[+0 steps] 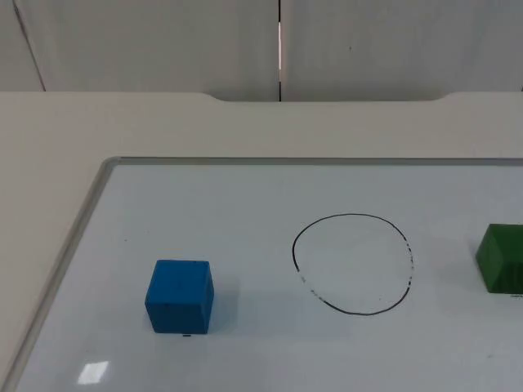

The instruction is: Push the two cubes into the marked area.

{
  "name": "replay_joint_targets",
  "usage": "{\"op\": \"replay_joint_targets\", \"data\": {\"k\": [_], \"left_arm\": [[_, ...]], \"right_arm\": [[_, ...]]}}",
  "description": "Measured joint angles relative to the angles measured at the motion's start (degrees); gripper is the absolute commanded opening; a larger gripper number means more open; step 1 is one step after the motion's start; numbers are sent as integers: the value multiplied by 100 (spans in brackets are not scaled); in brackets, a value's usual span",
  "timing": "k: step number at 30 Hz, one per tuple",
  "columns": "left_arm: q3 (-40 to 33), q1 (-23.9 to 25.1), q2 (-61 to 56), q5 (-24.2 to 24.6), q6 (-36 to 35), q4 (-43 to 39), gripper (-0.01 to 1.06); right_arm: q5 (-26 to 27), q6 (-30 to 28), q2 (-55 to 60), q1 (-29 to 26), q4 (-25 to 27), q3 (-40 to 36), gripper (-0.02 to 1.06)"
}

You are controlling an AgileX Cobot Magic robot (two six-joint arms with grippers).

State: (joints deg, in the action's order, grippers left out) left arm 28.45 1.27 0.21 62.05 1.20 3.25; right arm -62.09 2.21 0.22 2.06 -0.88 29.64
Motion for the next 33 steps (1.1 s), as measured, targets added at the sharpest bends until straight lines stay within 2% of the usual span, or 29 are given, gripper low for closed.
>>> {"op": "replay_joint_targets", "data": {"k": [22, 27, 31, 33], "left_arm": [[0, 0, 1611, -15, 0, 145, 105], [74, 0, 2088, -314, 0, 242, 105], [123, 0, 2456, -879, 32, 561, 105], [123, 0, 2572, -1011, 94, 656, 105]], "right_arm": [[0, 0, 0, 0, 0, 0, 105], [0, 0, 0, 0, 0, 0, 105], [0, 0, 0, 0, 0, 0, 105], [0, 0, 0, 0, 0, 0, 105]]}}
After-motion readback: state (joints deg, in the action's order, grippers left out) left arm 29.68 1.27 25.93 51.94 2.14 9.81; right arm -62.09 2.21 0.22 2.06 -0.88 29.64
